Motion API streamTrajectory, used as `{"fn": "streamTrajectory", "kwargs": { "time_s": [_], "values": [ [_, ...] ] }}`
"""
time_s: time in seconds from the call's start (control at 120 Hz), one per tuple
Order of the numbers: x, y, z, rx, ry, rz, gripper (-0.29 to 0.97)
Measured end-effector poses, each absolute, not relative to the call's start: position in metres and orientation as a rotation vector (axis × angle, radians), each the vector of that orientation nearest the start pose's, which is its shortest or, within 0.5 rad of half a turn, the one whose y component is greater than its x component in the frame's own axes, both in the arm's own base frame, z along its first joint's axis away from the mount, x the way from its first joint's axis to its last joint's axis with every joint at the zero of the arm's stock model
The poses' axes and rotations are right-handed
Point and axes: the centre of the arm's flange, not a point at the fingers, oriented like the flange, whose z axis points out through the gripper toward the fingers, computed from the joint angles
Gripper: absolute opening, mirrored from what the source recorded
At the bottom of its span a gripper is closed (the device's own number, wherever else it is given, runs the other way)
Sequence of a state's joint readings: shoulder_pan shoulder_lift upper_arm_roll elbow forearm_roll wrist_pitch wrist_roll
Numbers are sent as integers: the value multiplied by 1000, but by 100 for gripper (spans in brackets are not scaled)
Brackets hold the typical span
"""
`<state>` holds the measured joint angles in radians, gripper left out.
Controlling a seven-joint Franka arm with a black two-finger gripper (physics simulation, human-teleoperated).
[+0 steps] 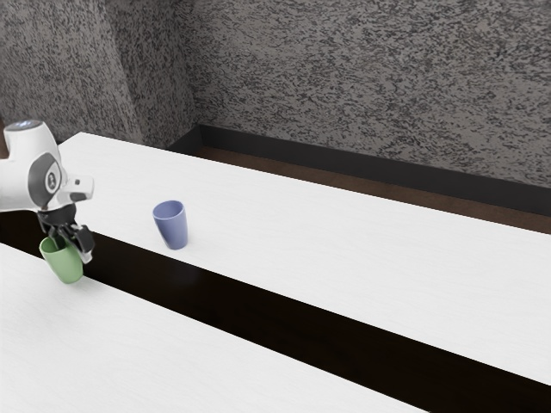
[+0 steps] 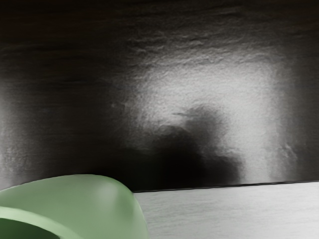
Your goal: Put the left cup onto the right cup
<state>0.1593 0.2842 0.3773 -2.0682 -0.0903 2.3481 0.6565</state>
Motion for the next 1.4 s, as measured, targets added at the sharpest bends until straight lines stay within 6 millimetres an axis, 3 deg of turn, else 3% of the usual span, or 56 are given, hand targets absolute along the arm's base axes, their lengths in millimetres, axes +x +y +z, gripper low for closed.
{"fn": "streamTrajectory", "kwargs": {
  "time_s": [0.642, 1.008, 1.4],
  "values": [
    [508, 296, 290, -3101, 122, 11, 60],
    [509, 297, 283, -3113, 114, -9, 41],
    [512, 293, 284, -3113, 137, -25, 7]
  ]
}}
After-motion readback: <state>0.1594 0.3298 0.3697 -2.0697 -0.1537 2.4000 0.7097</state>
